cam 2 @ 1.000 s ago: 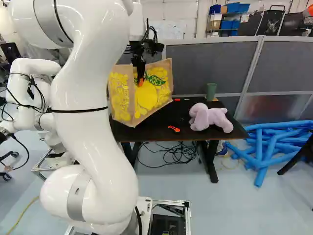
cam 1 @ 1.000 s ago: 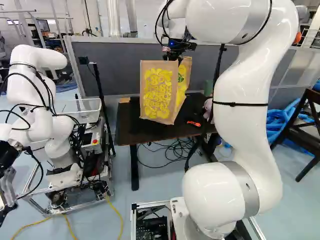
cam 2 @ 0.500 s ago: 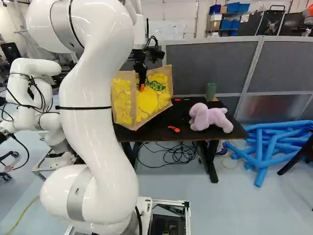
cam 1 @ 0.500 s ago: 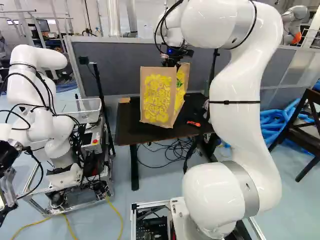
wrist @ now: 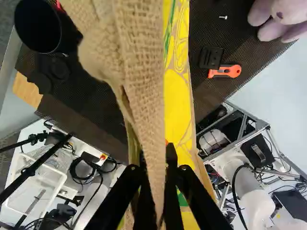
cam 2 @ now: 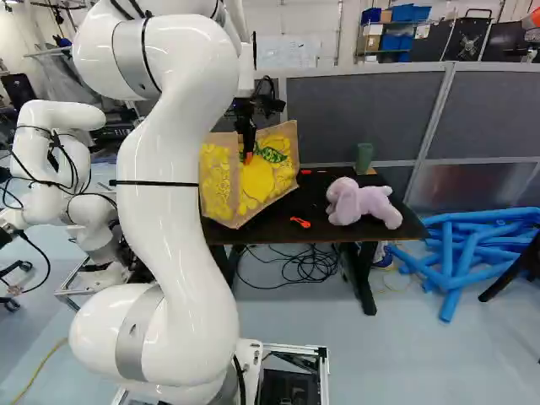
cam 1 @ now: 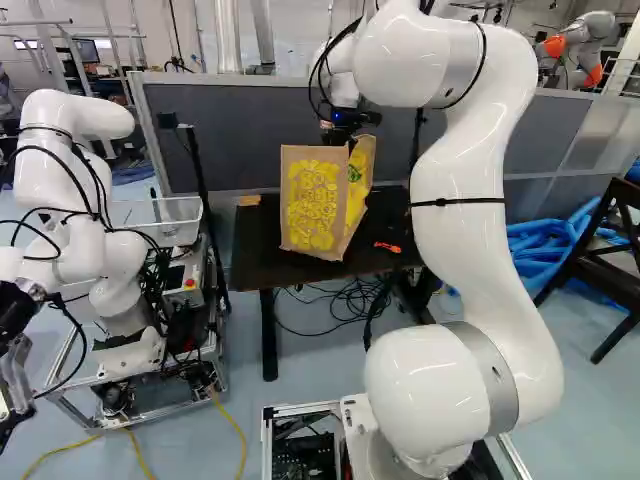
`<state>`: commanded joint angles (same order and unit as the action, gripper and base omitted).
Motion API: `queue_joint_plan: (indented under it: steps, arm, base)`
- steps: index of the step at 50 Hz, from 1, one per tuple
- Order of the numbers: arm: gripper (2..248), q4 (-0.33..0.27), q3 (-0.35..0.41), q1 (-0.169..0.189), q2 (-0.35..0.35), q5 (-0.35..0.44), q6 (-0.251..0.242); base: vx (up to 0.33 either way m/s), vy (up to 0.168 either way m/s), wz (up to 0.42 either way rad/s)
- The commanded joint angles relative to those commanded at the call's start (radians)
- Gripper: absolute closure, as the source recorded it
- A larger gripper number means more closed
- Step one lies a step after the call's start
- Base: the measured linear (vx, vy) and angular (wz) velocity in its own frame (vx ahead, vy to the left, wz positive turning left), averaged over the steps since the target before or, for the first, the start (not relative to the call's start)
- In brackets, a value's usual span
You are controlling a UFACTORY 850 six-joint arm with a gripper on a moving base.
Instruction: Pick up the bag on the ground and place it on the table
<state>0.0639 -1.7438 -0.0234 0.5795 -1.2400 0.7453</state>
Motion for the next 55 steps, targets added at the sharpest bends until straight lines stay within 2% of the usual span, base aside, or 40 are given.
queue_joint_plan:
  steps: [55]
  arm:
    - [229, 0.000, -0.098, 0.001, 0.193, 0.075, 0.000]
  base:
    - [0.000, 0.000, 0.000]
